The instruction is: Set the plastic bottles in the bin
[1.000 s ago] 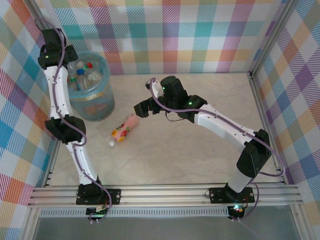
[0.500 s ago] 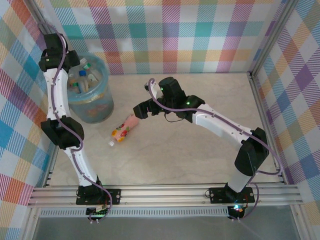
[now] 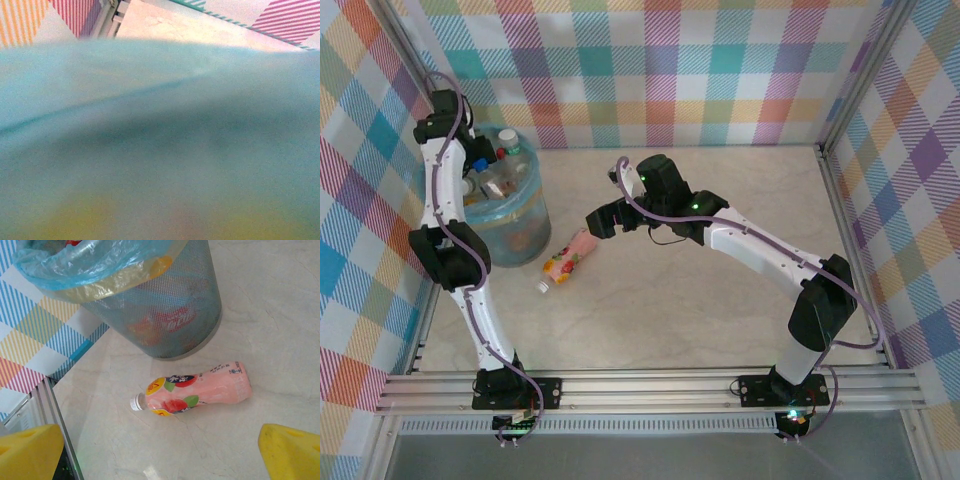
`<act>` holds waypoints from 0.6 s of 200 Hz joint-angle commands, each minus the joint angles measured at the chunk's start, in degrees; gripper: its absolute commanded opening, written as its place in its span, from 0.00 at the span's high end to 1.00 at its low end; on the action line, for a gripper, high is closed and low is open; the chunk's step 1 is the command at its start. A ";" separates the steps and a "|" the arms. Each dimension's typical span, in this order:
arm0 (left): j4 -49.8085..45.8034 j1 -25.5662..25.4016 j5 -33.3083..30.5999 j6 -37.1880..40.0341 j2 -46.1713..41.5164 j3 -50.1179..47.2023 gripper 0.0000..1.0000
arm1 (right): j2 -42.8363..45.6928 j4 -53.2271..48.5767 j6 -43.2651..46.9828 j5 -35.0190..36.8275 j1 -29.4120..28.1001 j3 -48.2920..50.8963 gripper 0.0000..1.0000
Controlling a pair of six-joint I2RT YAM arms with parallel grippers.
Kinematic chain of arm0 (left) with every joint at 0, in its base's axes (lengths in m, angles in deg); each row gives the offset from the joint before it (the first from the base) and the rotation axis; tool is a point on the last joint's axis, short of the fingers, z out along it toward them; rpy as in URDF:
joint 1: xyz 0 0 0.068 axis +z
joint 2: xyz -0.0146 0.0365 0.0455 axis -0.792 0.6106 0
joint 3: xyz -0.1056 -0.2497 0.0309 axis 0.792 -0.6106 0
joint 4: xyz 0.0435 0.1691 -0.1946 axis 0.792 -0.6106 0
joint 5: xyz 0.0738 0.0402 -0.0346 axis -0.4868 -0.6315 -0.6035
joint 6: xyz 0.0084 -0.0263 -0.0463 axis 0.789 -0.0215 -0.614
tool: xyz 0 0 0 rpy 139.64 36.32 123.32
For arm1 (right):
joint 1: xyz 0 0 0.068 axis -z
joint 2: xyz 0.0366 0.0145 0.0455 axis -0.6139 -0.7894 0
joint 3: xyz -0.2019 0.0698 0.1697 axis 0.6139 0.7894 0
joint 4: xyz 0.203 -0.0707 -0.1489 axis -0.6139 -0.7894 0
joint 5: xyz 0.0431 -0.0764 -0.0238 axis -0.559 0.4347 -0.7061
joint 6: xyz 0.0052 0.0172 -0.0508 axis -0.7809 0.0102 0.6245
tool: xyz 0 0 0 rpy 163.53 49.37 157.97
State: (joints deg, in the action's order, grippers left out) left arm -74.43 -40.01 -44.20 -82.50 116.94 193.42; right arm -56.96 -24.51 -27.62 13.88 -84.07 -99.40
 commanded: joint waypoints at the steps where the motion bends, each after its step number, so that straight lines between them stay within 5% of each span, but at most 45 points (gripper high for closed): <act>1: -4.42 -0.20 -3.24 -1.47 -1.32 5.21 0.43 | -0.32 -1.23 -0.62 -0.96 -0.39 -2.00 0.00; 67: -0.02 0.21 -6.34 -3.22 -10.82 5.30 0.34 | -4.34 -3.25 1.05 -3.95 -0.60 -4.87 0.00; 120: 4.42 -0.39 -2.22 -4.52 -23.07 -6.53 0.33 | -14.47 -12.00 22.92 -4.28 -5.81 -11.98 0.00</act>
State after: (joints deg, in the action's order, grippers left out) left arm -72.50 -39.92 -48.81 -85.52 100.20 192.50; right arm -68.05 -31.53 -18.28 11.04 -86.97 -109.63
